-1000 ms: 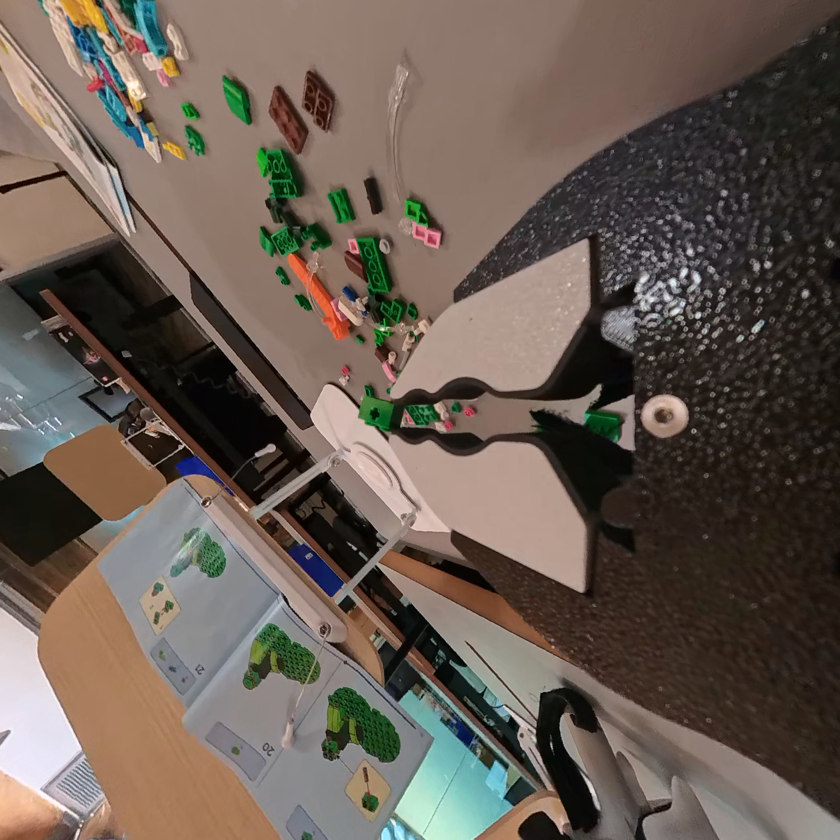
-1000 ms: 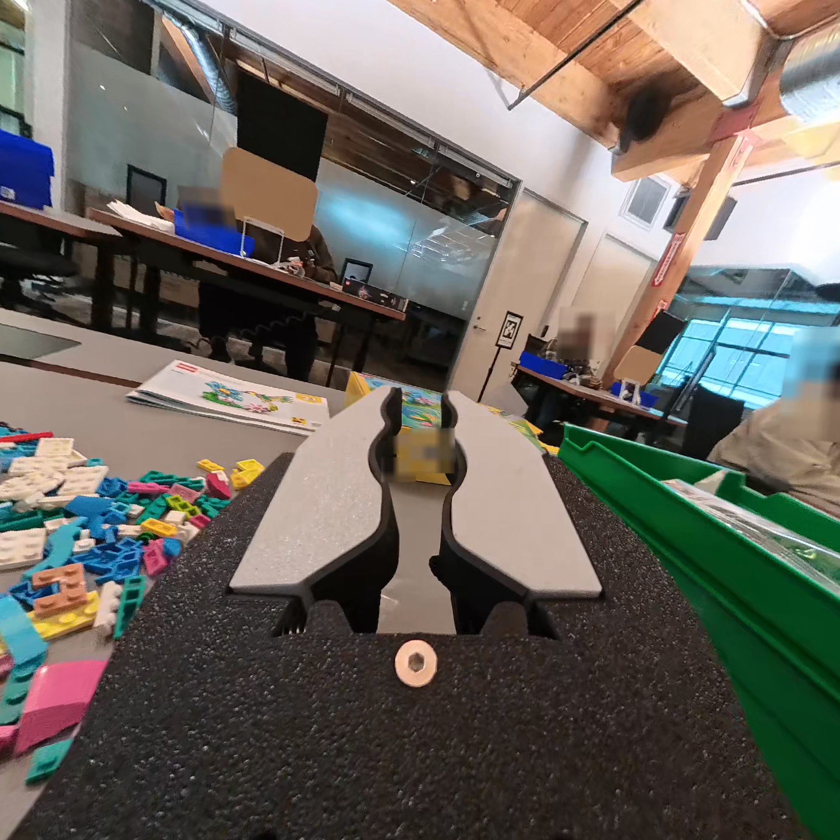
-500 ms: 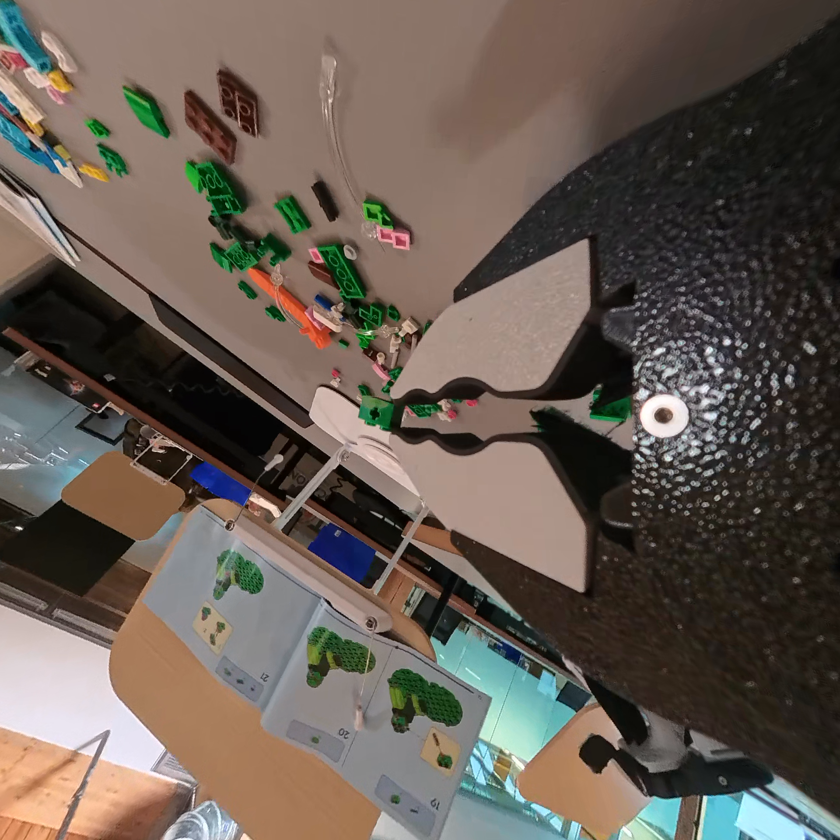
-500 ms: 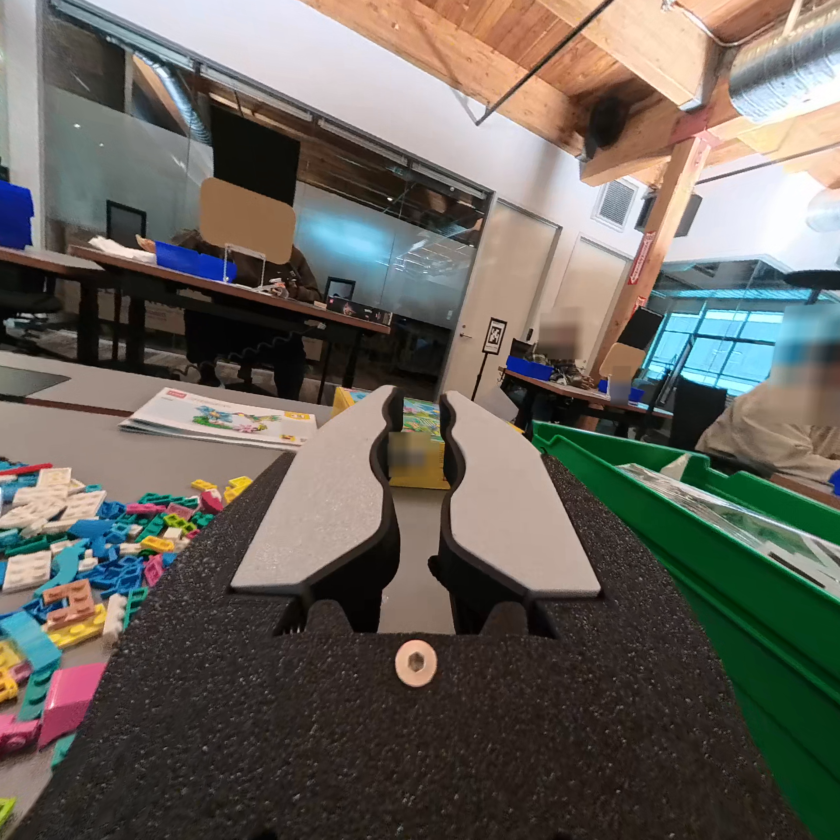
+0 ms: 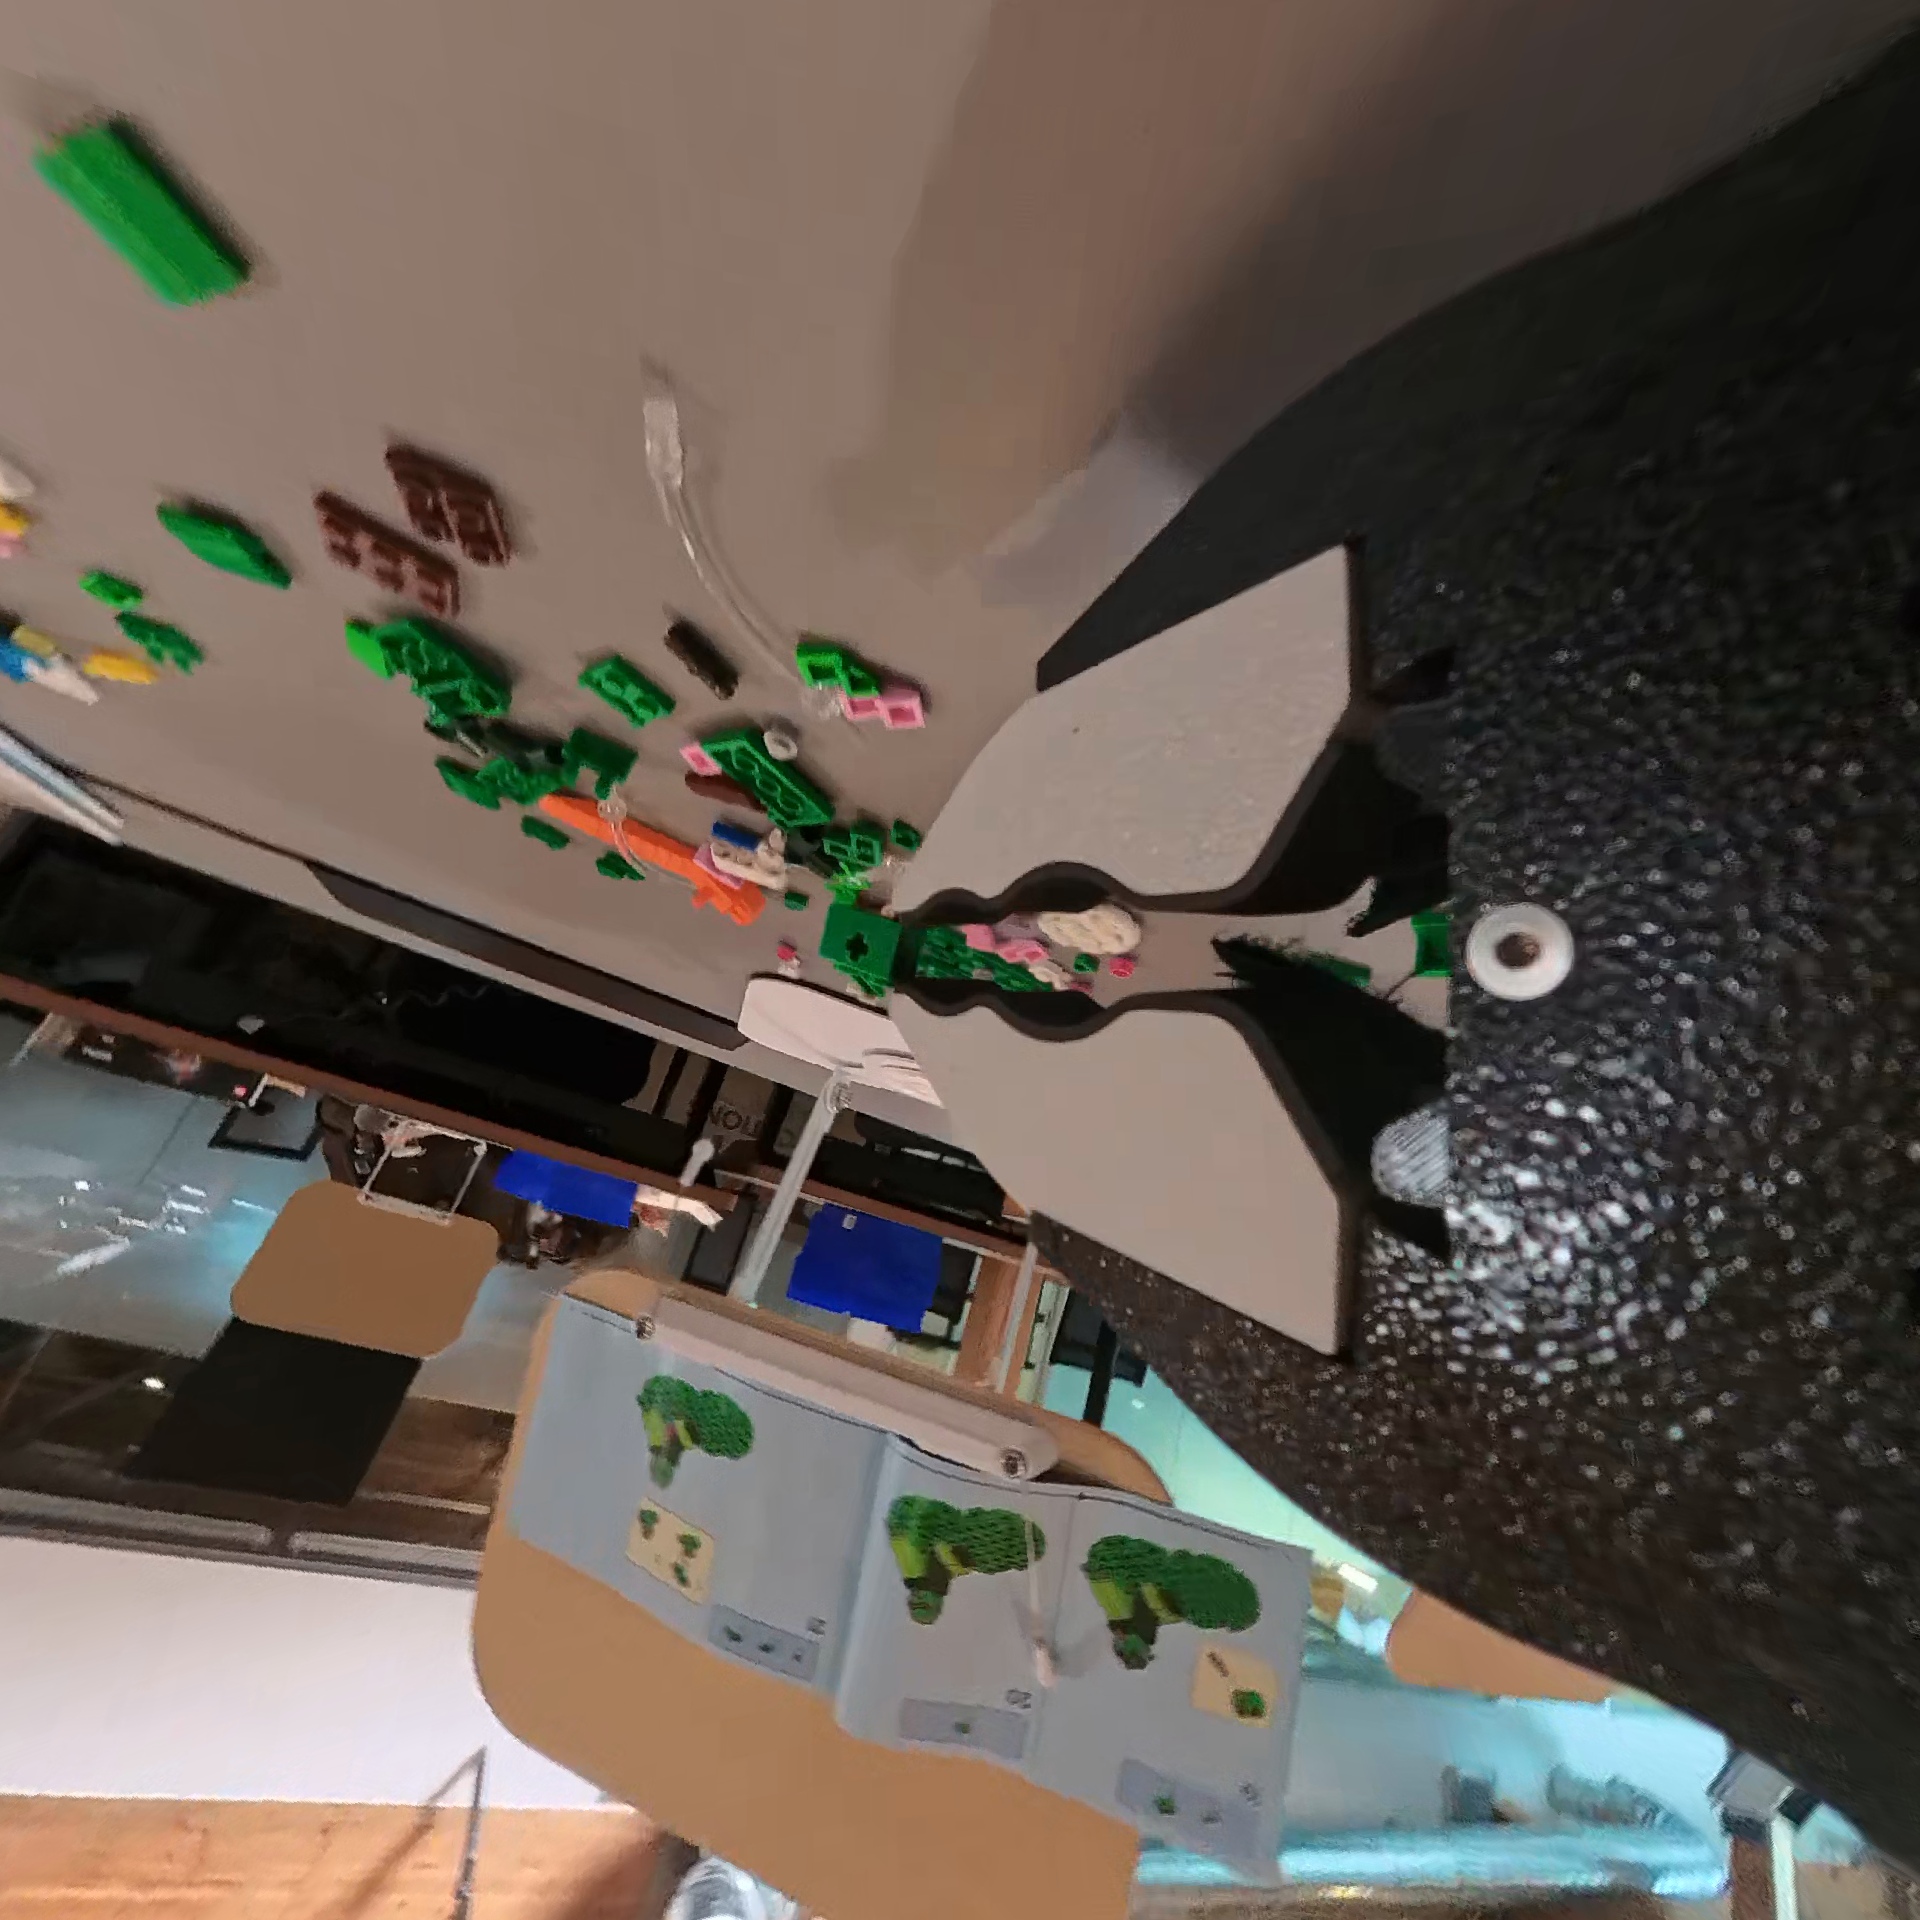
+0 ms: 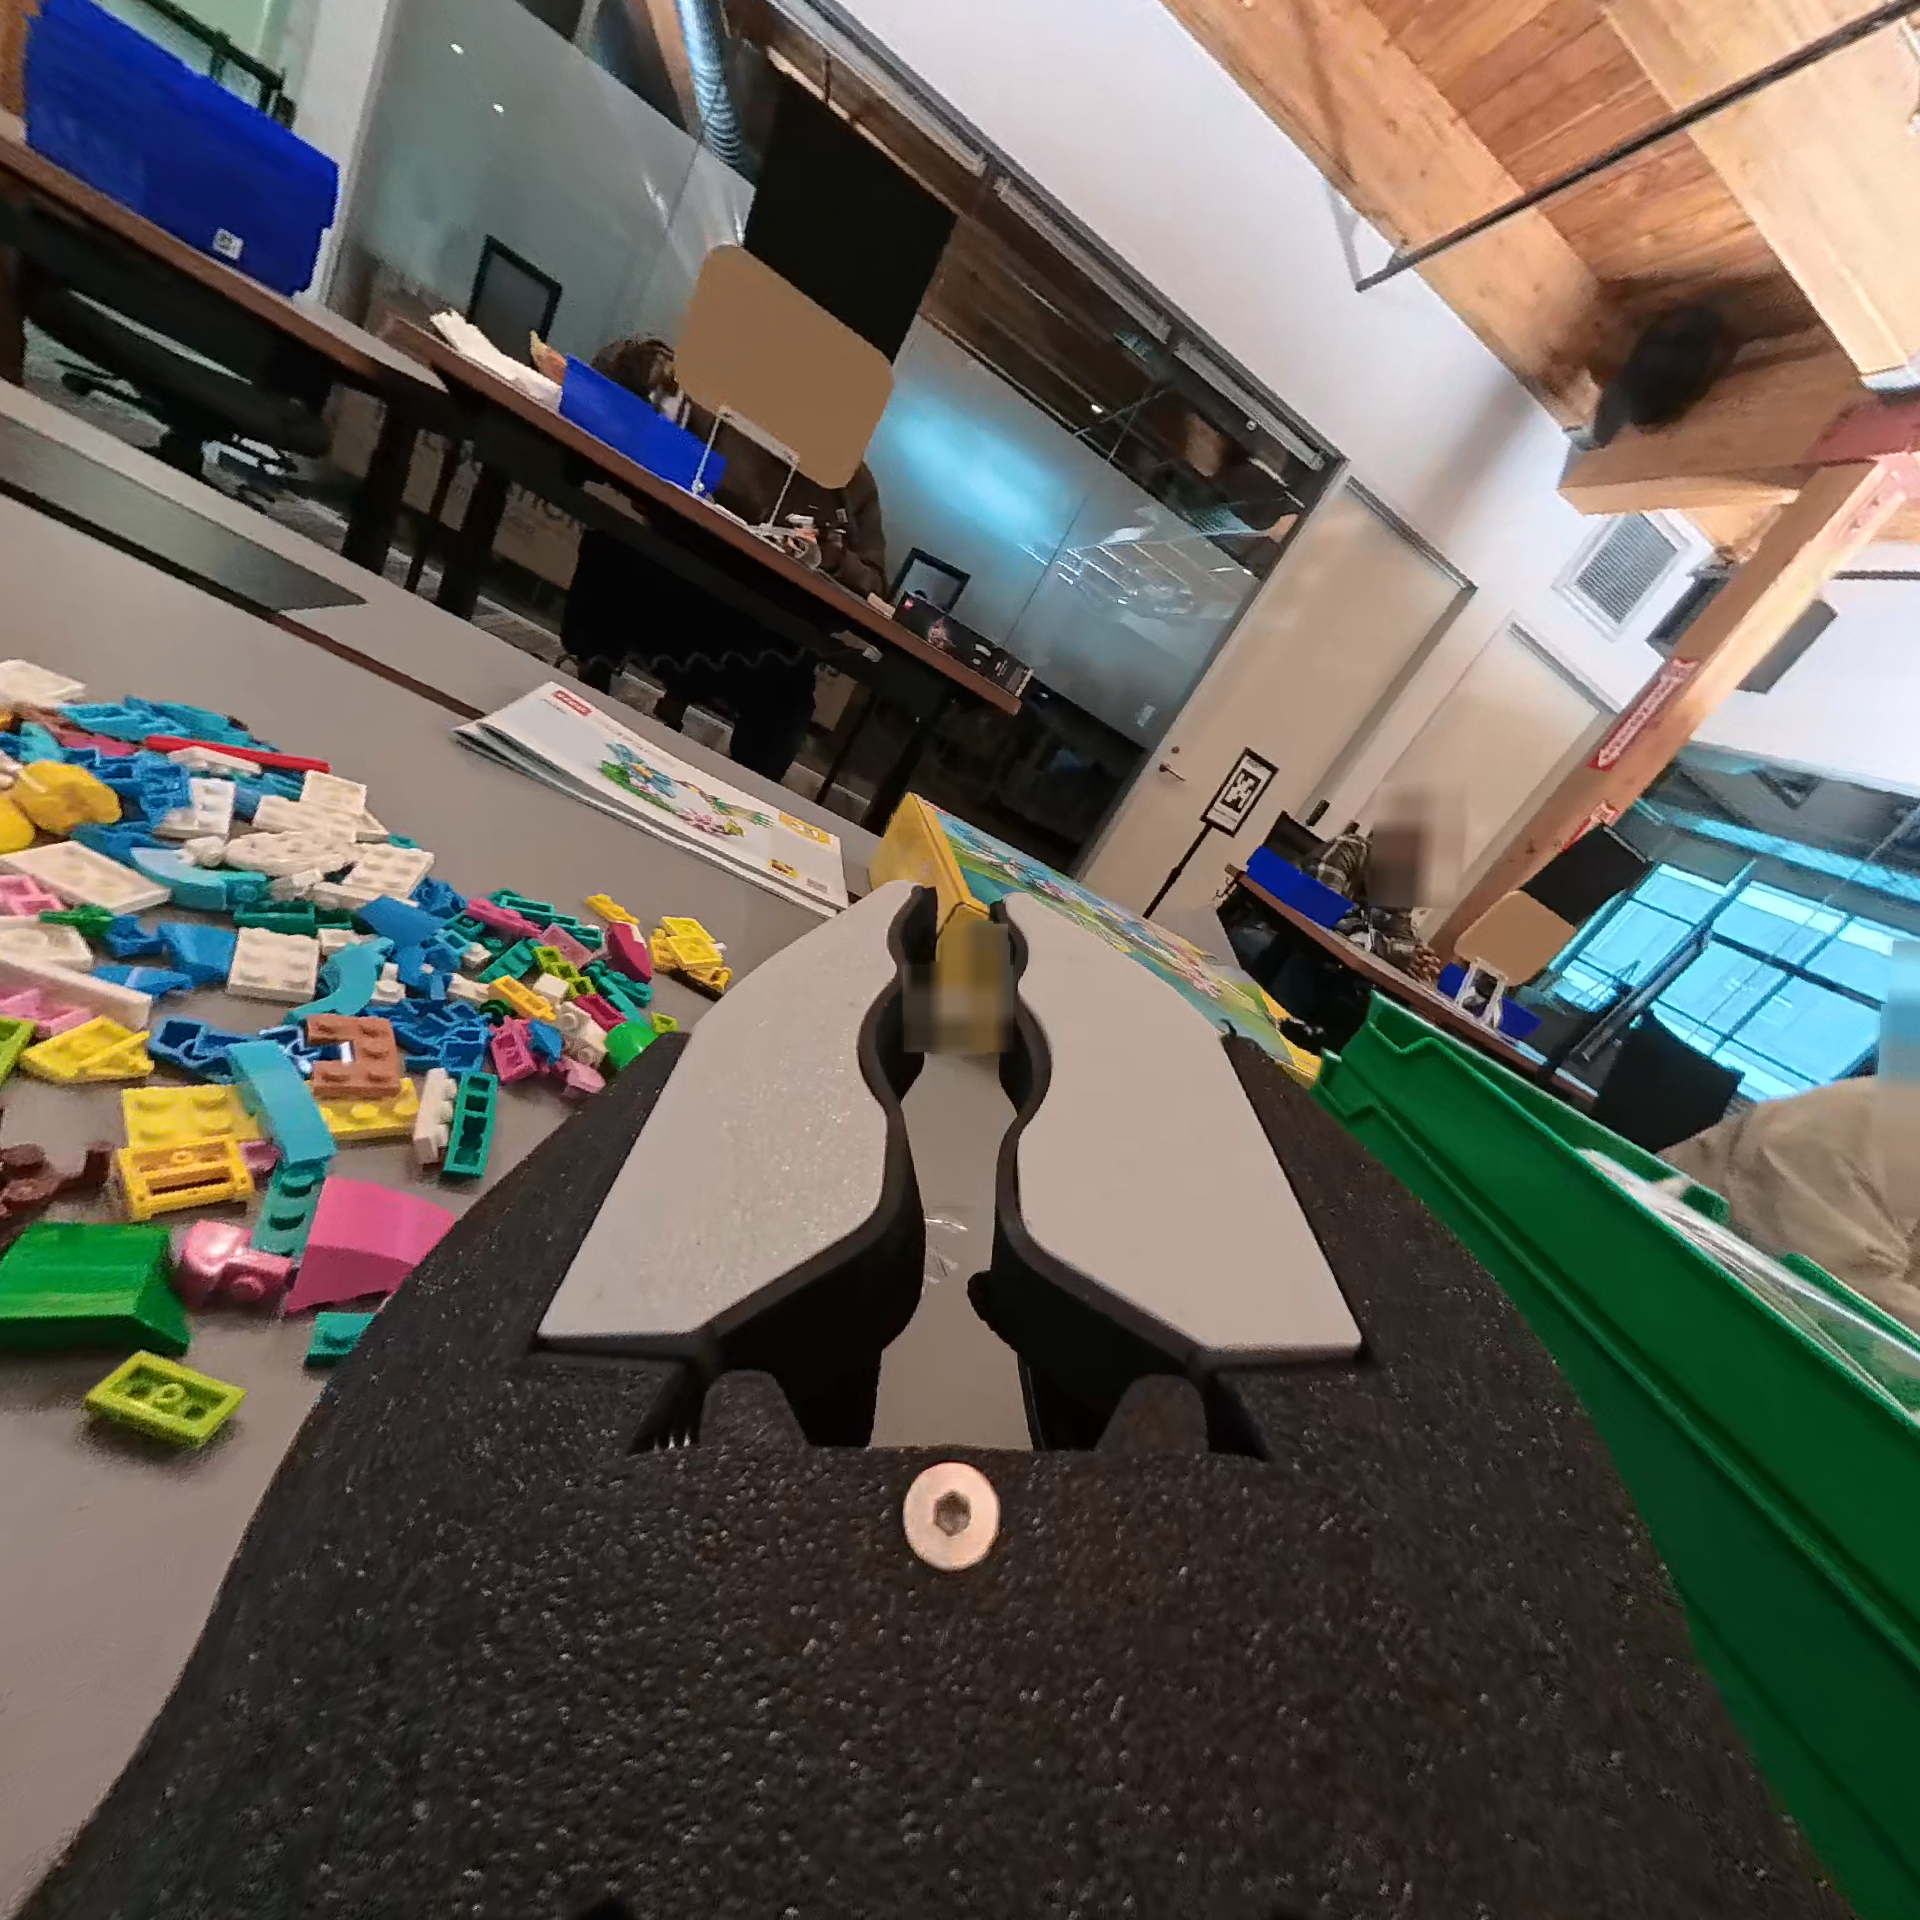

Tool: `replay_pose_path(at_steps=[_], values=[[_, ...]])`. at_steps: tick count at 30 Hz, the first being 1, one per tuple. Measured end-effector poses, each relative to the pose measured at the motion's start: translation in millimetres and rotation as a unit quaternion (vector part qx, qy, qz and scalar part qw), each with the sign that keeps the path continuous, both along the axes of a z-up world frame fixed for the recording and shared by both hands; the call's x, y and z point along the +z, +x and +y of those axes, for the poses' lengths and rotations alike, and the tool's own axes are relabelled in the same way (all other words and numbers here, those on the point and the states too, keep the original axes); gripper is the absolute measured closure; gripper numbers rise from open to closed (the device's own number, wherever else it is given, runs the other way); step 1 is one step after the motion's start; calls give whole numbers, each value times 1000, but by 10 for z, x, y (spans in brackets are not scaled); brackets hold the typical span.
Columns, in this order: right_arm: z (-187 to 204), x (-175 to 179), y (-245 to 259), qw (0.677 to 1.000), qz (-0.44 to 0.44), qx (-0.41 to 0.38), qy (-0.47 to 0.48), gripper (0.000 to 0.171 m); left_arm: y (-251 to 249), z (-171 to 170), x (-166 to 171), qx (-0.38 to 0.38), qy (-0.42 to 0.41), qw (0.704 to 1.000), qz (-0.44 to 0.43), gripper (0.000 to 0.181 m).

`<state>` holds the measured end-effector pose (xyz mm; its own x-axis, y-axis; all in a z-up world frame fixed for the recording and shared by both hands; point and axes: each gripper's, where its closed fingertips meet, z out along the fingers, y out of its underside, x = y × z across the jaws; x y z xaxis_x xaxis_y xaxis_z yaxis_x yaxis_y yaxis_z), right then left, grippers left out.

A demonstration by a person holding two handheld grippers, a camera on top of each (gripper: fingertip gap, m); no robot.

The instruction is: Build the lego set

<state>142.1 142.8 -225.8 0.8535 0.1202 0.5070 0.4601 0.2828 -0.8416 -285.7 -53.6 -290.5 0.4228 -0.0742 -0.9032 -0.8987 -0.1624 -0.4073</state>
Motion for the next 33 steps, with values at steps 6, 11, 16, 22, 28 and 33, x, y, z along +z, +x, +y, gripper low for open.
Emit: replay_pose_path(at_steps=[6, 11, 16, 22, 28, 33], values=[[16, -54, -68, 999, -33, -2, -7, 164, 101, 9, -71, -16, -14, 999, 36, 173], [36, -80, -65, 999, -36, -6, -14, 165, 164, 5, -112, -27, -23, 998, 53, 173], [14, -90, -147, 999, -17, 35, -23, 165, 252, -30, -119, -48, -25, 997, 54, 173], [-134, -105, -426, 990, -27, 134, -23, 165, 406, -89, -120, -86, -25, 995, 53, 172], [-331, -99, -669, 977, -48, 207, -7, 167, 490, -98, -211, -113, -54, 991, 41, 172], [-346, -114, -710, 977, -73, 200, 1, 167, 501, -93, -221, -123, -71, 990, 0, 172]])
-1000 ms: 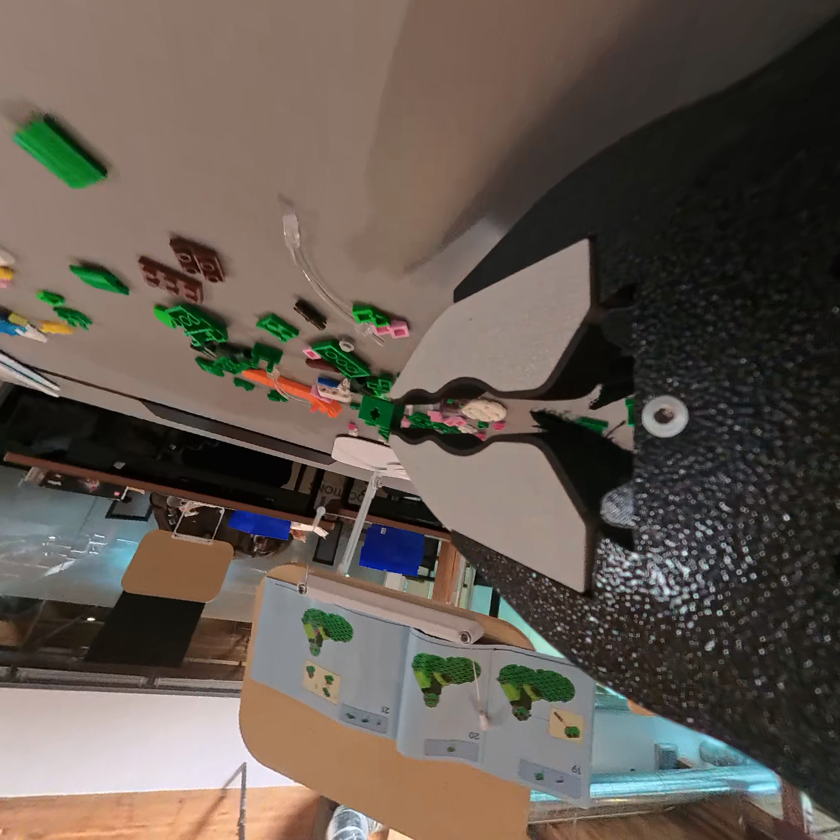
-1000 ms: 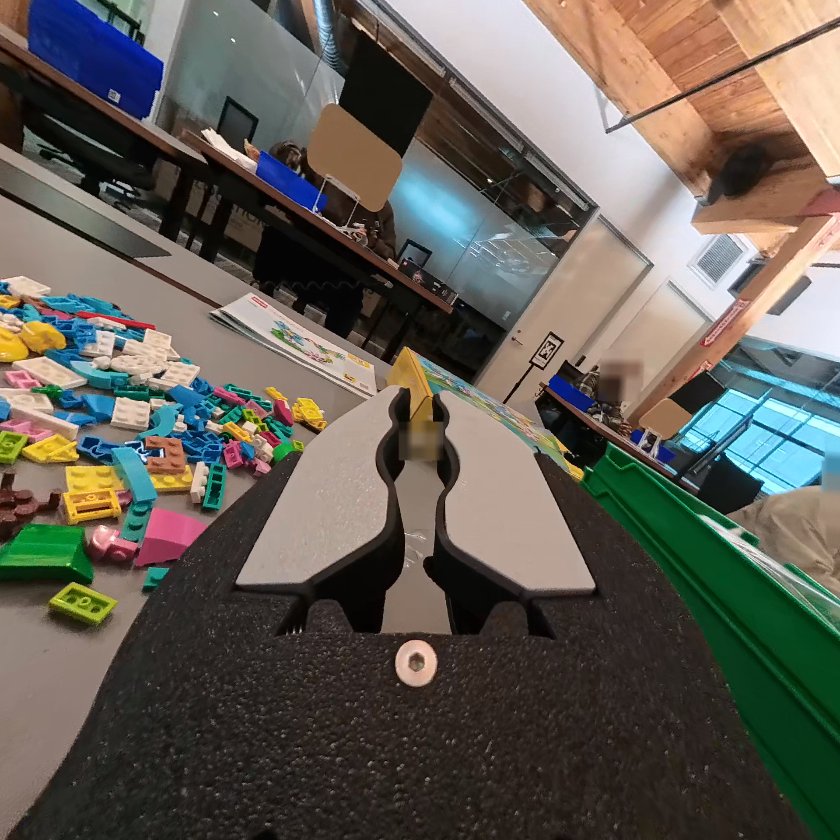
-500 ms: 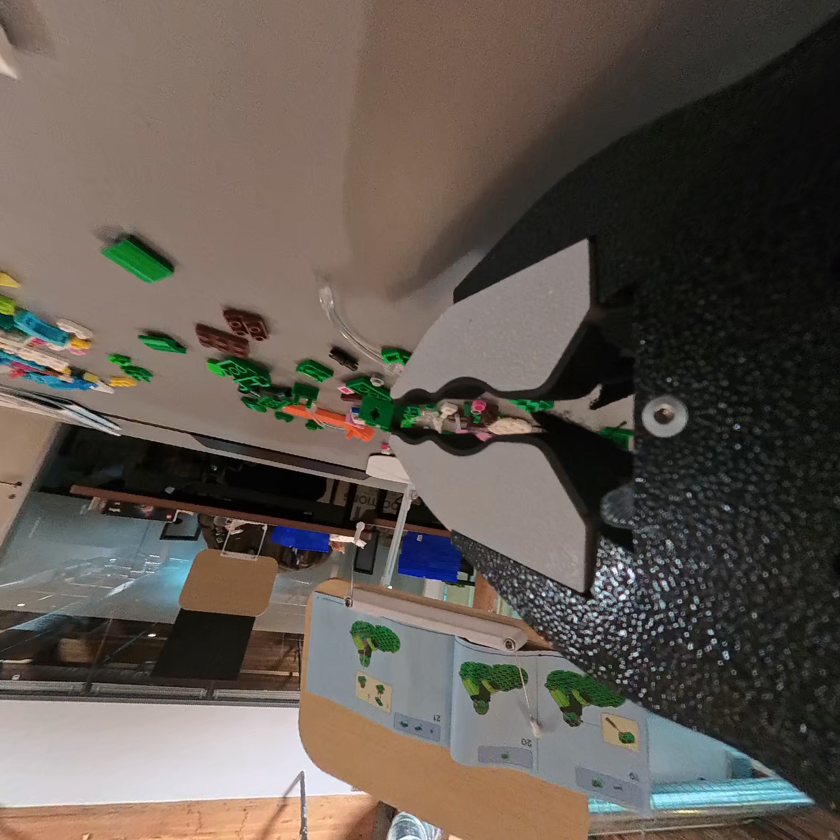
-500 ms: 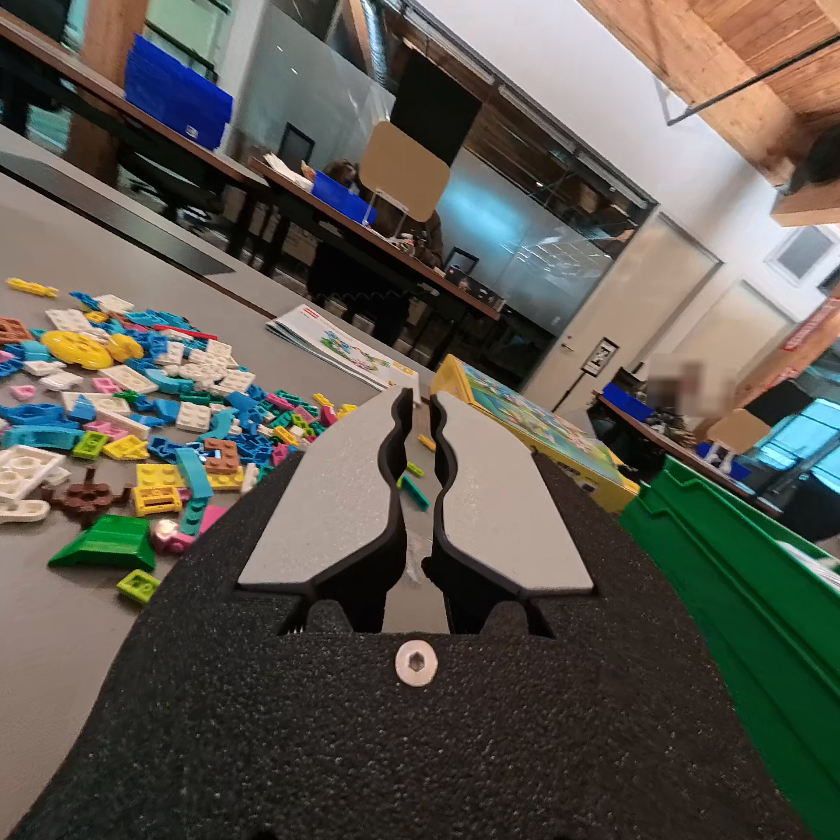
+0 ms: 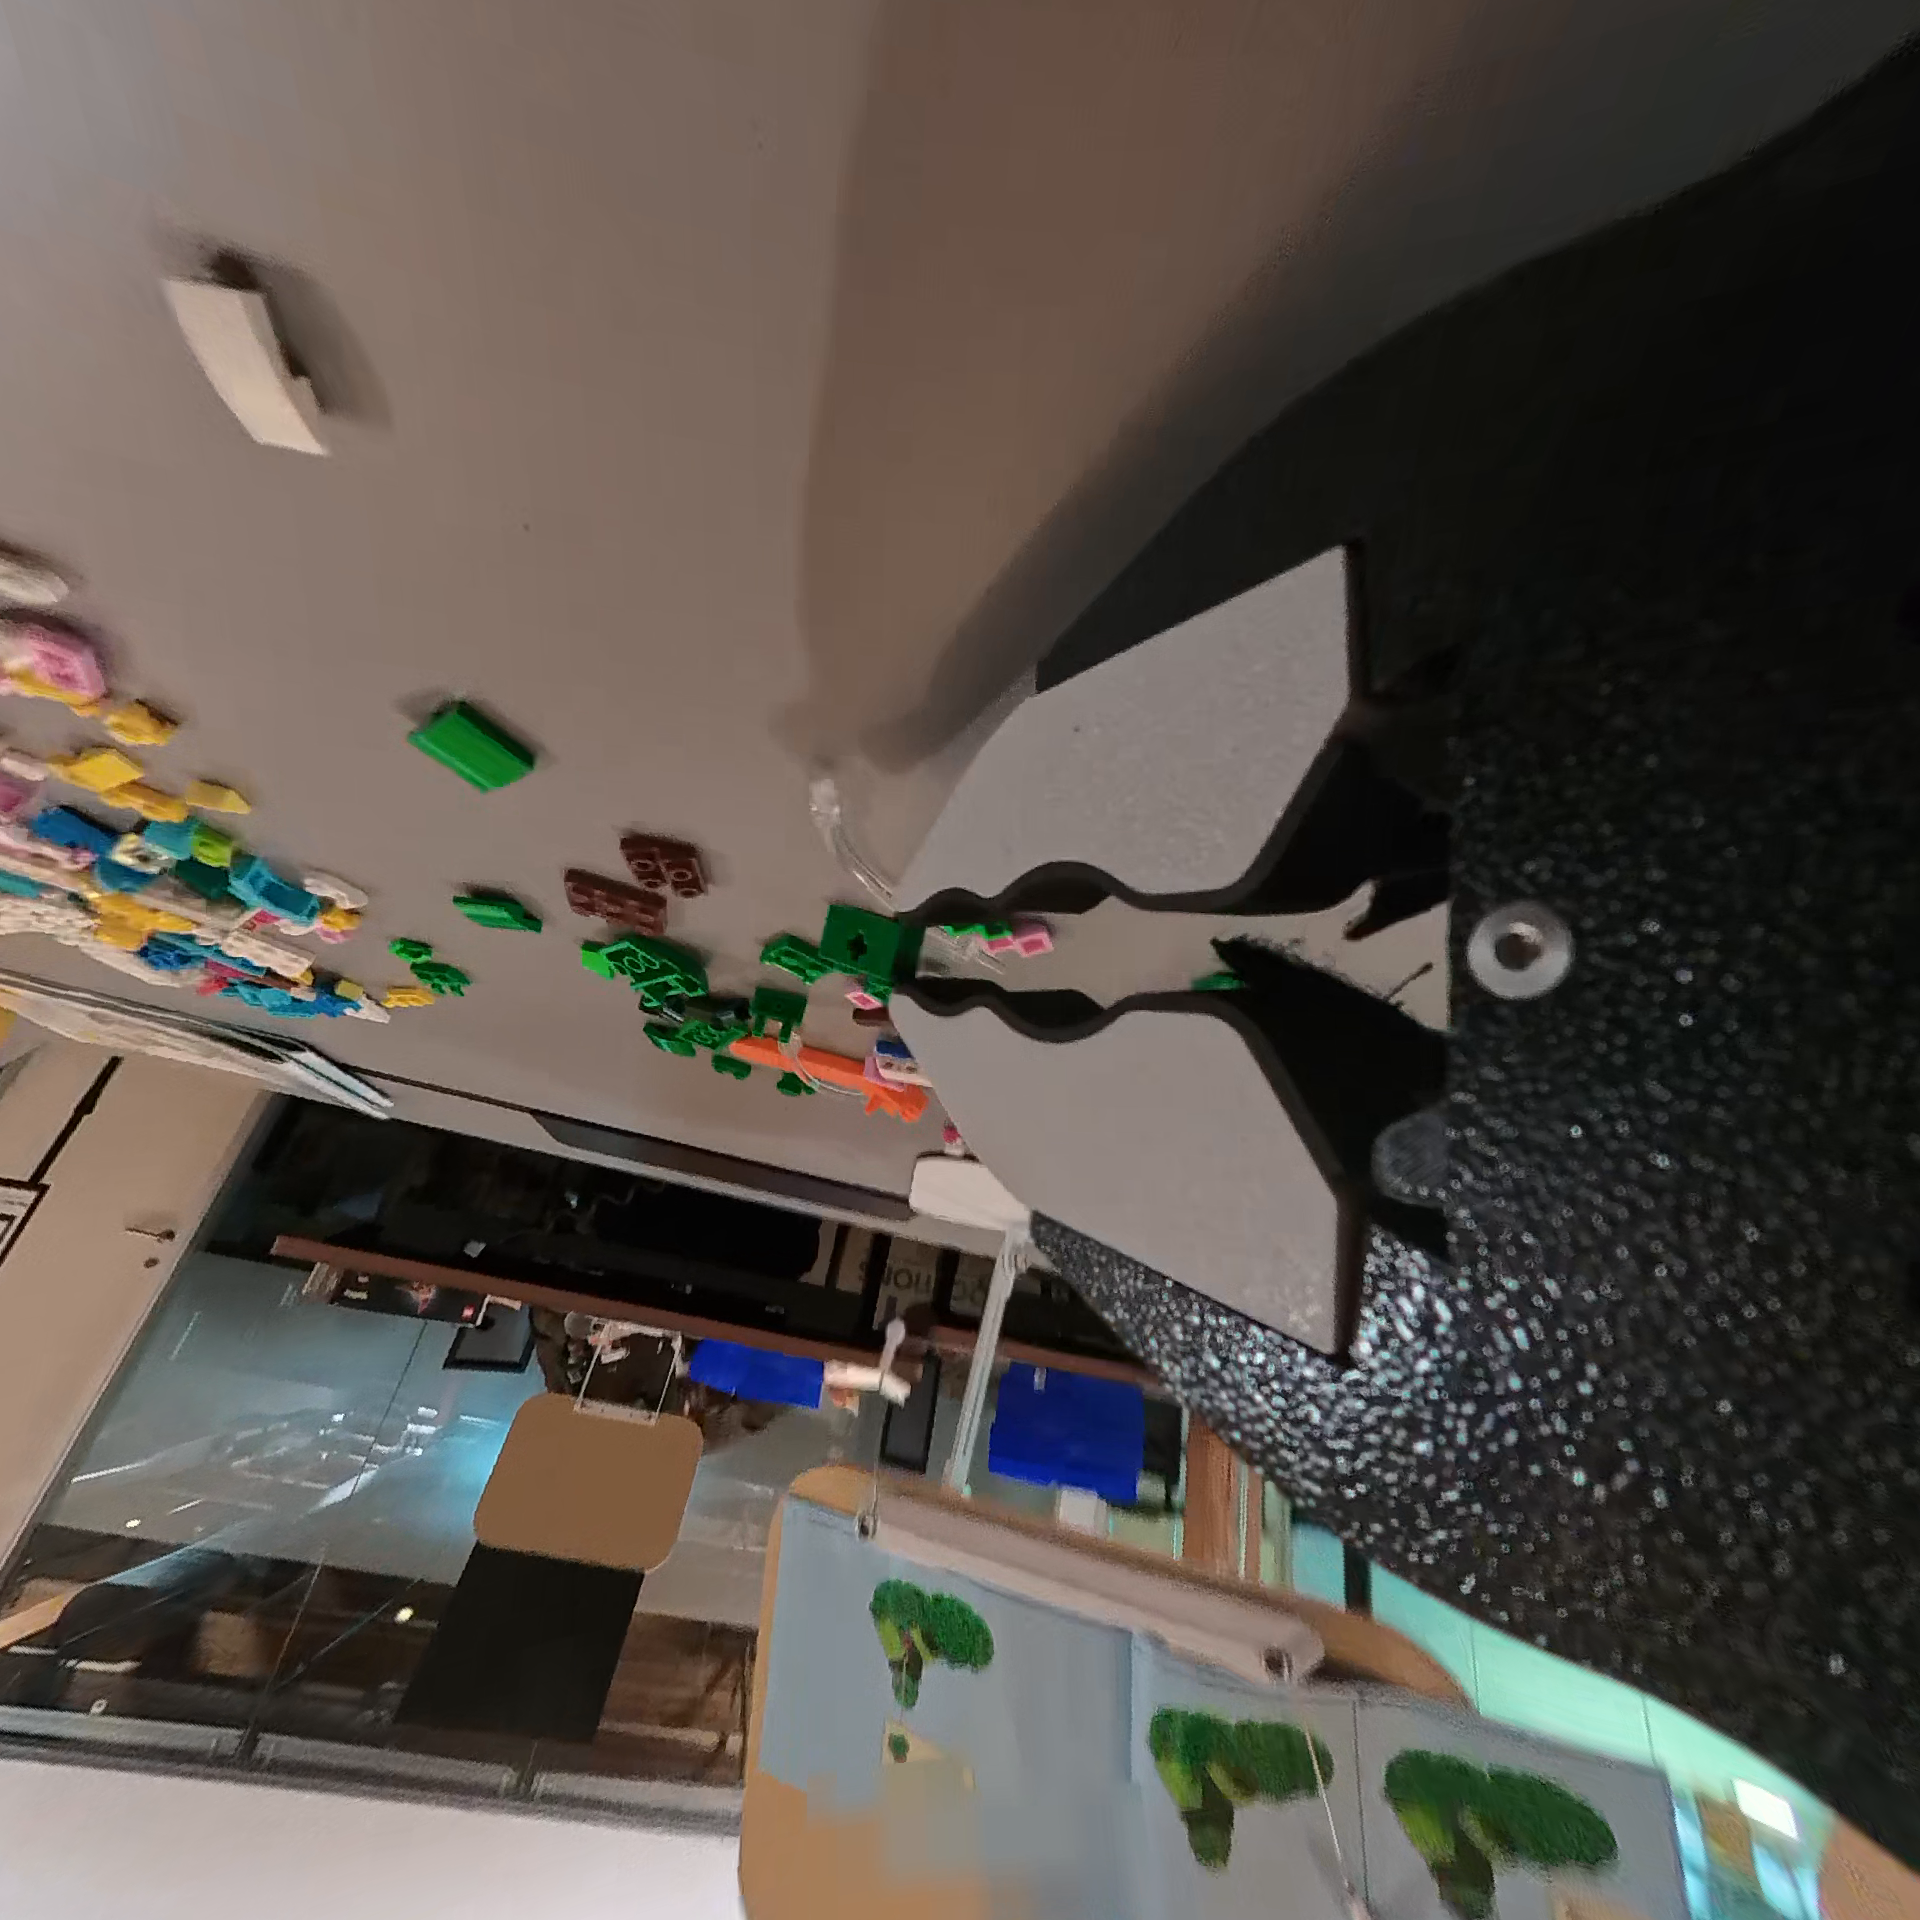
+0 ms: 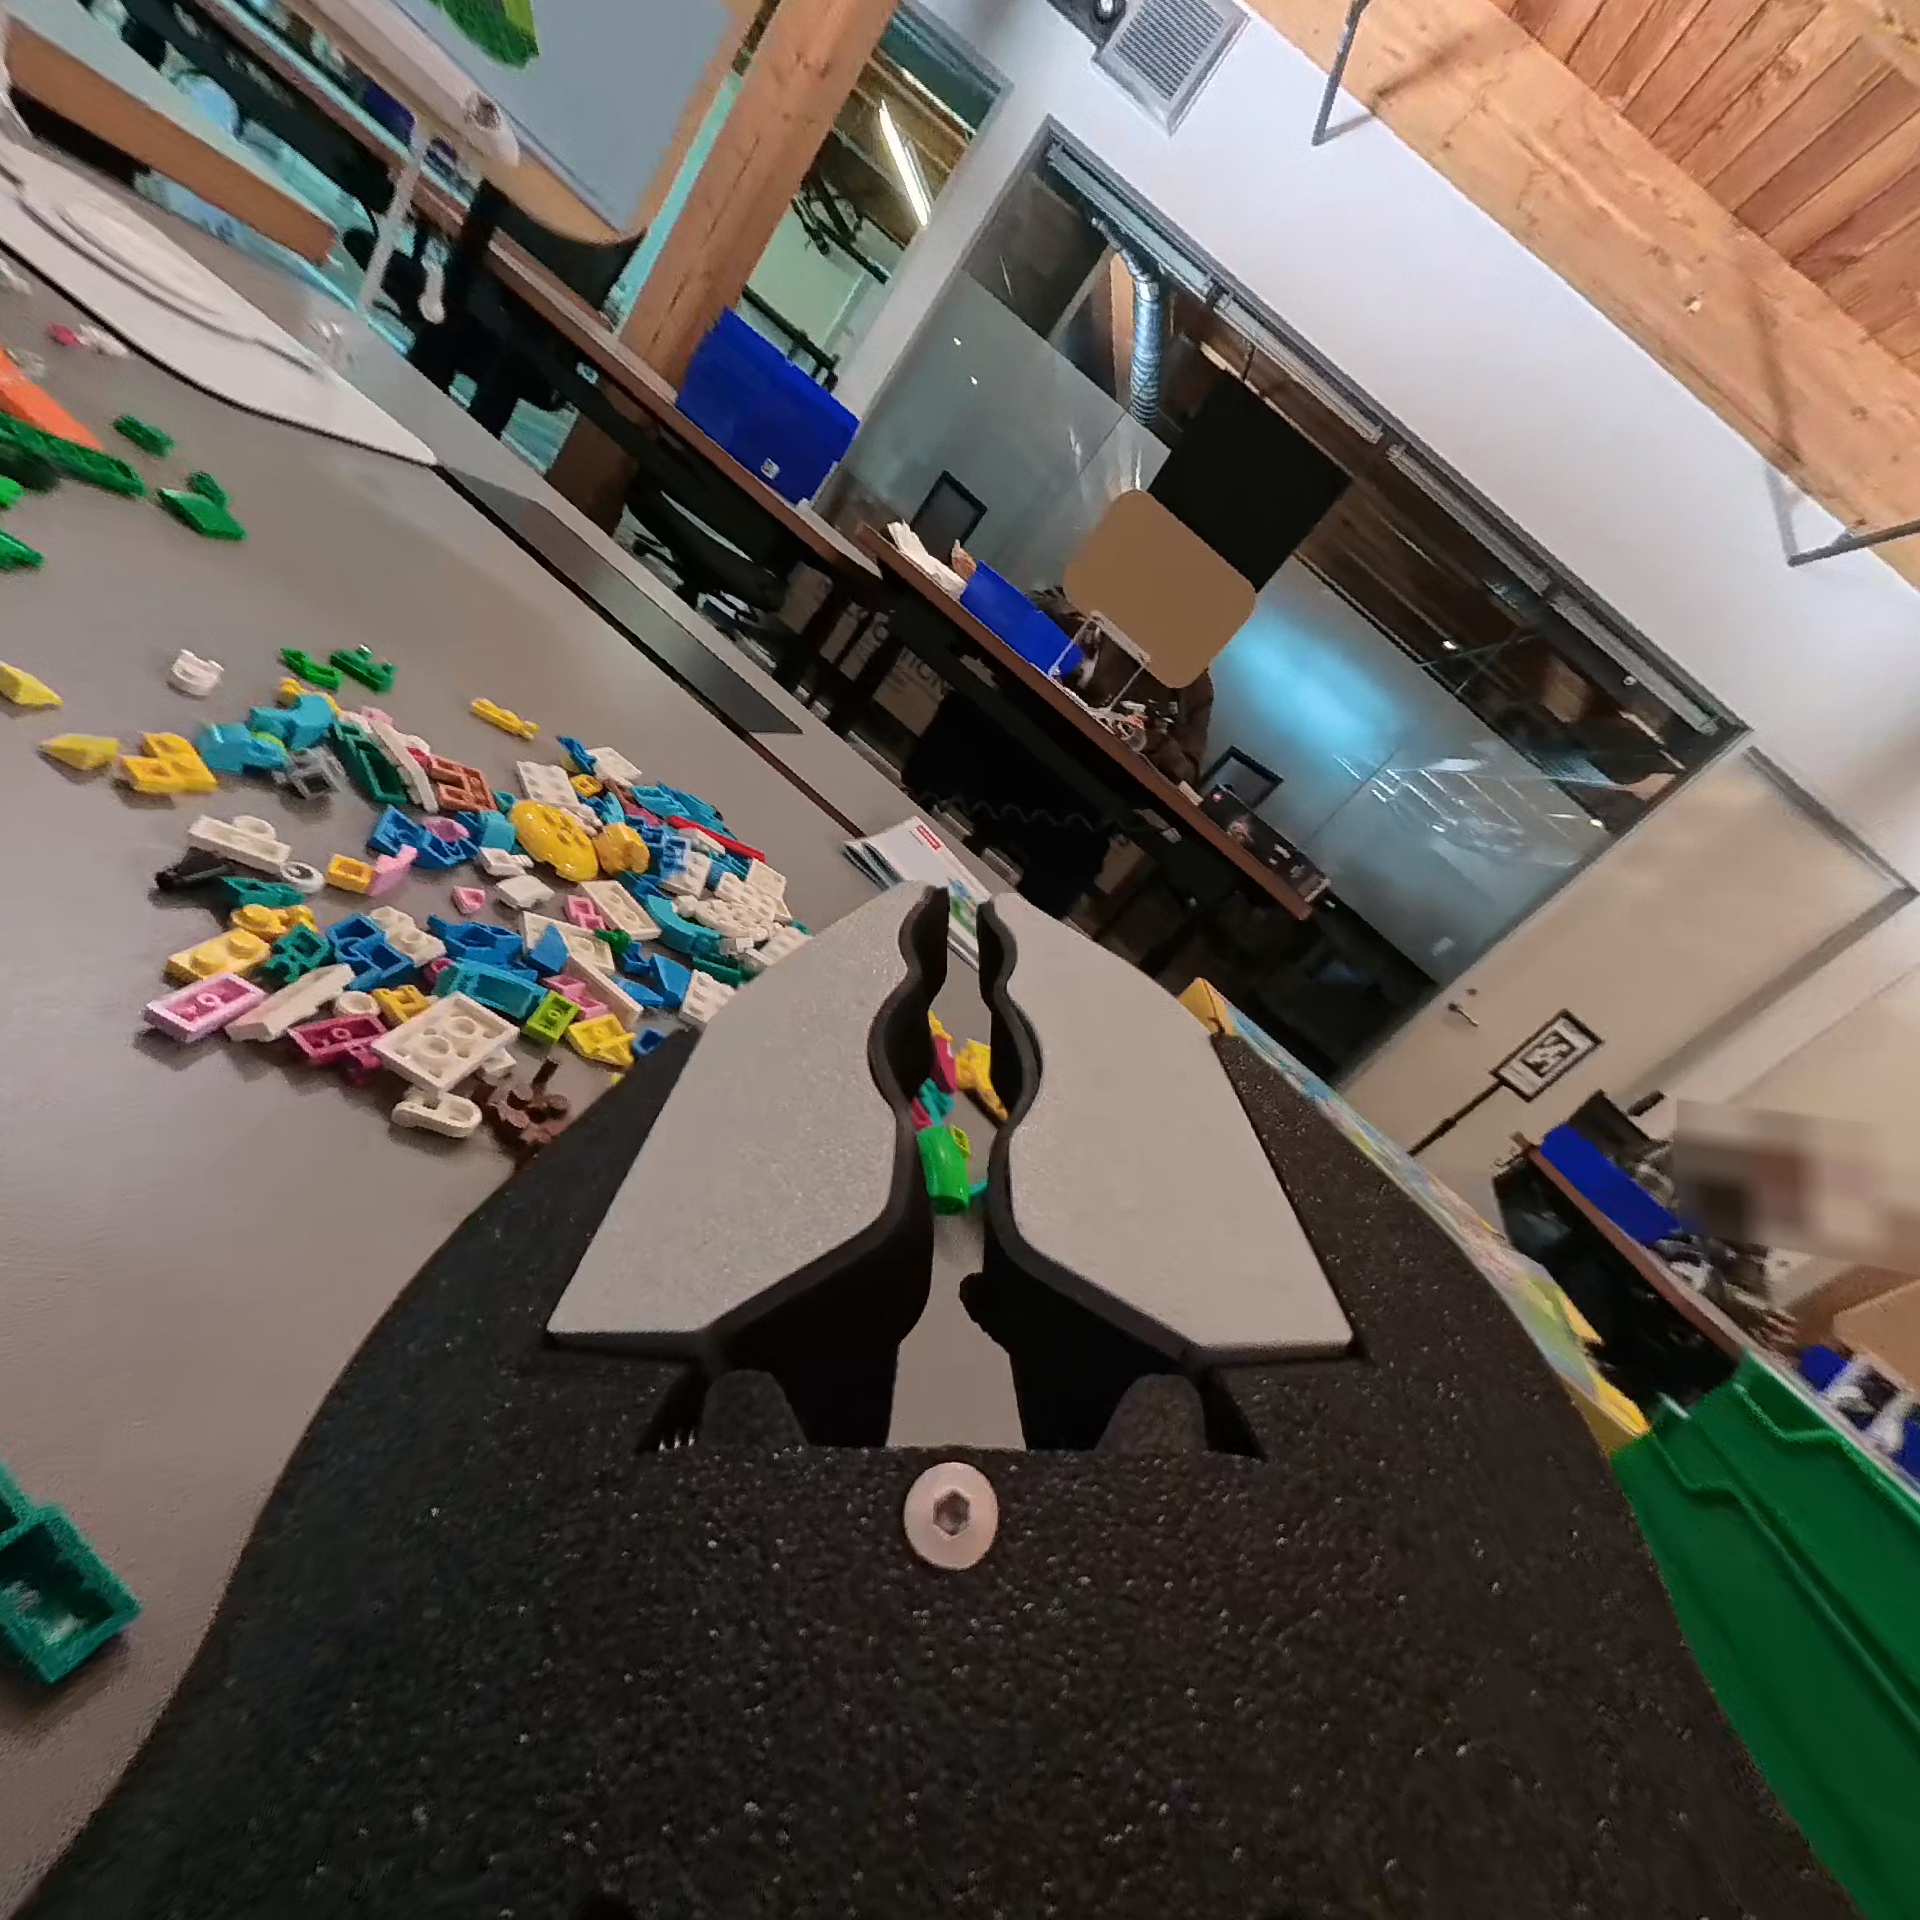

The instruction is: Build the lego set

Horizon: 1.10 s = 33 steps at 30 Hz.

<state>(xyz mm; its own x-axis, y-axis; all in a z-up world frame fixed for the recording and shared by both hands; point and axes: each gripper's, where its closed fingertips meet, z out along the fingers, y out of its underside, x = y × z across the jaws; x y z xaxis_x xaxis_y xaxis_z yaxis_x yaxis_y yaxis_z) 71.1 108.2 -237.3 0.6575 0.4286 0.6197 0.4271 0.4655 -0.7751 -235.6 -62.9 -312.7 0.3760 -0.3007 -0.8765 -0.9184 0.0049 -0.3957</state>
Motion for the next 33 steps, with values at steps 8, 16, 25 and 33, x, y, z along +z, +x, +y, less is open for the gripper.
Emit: replay_pose_path(at_steps=[8, 16, 25, 33], values=[[138, -162, -17, 995, -46, -61, -69, 167, 16, -163, -224, 41, -238, 959, -151, 172], [-155, 364, -288, 980, 5, -78, -185, 165, -5, -263, -272, 92, -377, 866, -317, 157], [-529, 835, -643, 974, 5, -82, -209, 163, -350, -386, 410, 145, -309, 848, -405, 136], [-460, 920, -861, 974, 20, -21, -224, 156, -745, -455, 945, 261, -198, 817, -475, 119]])
